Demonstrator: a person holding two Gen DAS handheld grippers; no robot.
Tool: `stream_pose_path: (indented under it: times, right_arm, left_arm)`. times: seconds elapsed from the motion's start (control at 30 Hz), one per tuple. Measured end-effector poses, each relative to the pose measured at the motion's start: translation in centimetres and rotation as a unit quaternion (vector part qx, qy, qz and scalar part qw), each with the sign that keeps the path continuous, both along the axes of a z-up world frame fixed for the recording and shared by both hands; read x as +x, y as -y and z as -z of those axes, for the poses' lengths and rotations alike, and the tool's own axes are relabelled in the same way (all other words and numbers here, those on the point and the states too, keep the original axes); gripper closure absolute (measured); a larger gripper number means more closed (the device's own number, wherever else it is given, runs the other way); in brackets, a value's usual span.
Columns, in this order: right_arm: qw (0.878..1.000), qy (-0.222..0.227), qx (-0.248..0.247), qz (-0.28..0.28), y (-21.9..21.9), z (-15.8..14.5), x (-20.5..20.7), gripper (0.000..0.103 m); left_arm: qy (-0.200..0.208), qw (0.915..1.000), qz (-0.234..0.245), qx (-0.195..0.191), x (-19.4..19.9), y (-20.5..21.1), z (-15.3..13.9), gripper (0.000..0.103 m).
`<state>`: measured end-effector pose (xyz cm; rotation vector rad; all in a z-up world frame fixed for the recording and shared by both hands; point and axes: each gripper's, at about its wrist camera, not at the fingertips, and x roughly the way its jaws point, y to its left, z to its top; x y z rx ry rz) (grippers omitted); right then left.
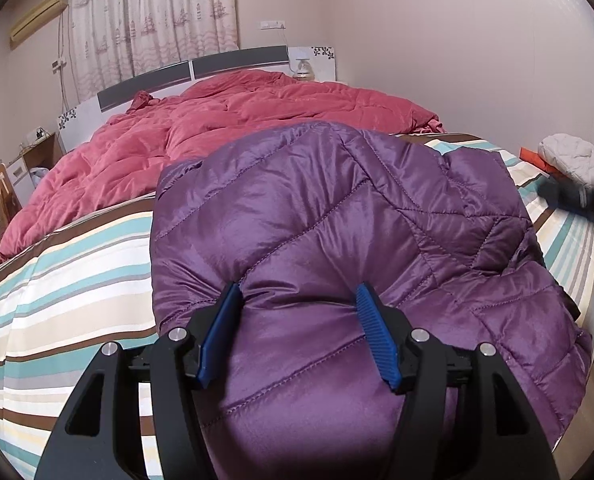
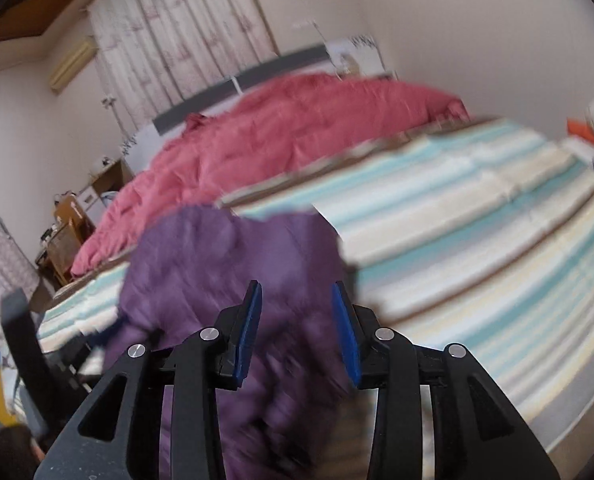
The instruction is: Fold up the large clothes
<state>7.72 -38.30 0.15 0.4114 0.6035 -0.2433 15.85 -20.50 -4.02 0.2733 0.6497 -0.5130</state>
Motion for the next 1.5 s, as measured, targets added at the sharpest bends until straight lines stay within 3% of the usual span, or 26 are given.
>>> stream_pose_path:
  times: [0.13, 0.3, 0.43, 0.73, 0.8, 0.87, 1.03, 1.2, 1.5]
  right_arm:
    - [0.998, -0.027, -0.045, -0.025, -2.2, -0.5, 4.5, 0.067]
    - [0.994, -0.091, -0.061, -0.02, -1.6, 3.1, 9.2, 0.067]
    - [0.994, -0.099, -0.046, -0.017, -0.8, 5.9, 9.4, 0.067]
    - [0.993, -0.104, -0.044, -0.029, -0.7, 8.0, 10.5, 0.067]
    - [0.993, -0.103, -0.044, -0.028, -0.7, 8.2, 10.5, 0.067]
    - [0.994, -0.102, -0.041, -0.027, -0.8, 8.4, 10.4, 0.067]
    - [0.994, -0.098, -0.04, -0.026, -1.0, 8.4, 10.1, 0.067]
    - [0.994, -0.094, -0.039, -0.025, -1.3, 8.5, 9.8, 0.067]
    - [0.994, -0.098, -0.046, -0.018, -1.5, 8.6, 9.9, 0.067]
  left_arm:
    - [-0.002, 1.0, -0.001, 0.002, 0.0, 0.0, 0.1, 0.042]
    - [-0.004, 1.0, -0.003, 0.004, 0.3, 0.0, 0.3, 0.041]
    - [-0.005, 1.0, -0.003, 0.003, 0.3, 0.2, 0.4, 0.04]
    - [-0.013, 0.9999, -0.004, 0.008, 0.6, 0.2, 0.3, 0.04]
    - [-0.027, 0.9996, -0.002, 0.007, 0.9, 0.2, -0.5, 0.035]
    - [-0.049, 0.9988, -0.002, -0.008, 1.7, 0.2, -1.6, 0.019]
    - [-0.058, 0.996, -0.059, -0.034, 5.8, 0.1, -4.4, 0.019]
    - [-0.091, 0.9902, -0.1, 0.035, 11.8, 1.6, -2.0, 0.023]
    - [-0.106, 0.9876, -0.103, 0.053, 13.9, 2.7, 2.2, 0.017]
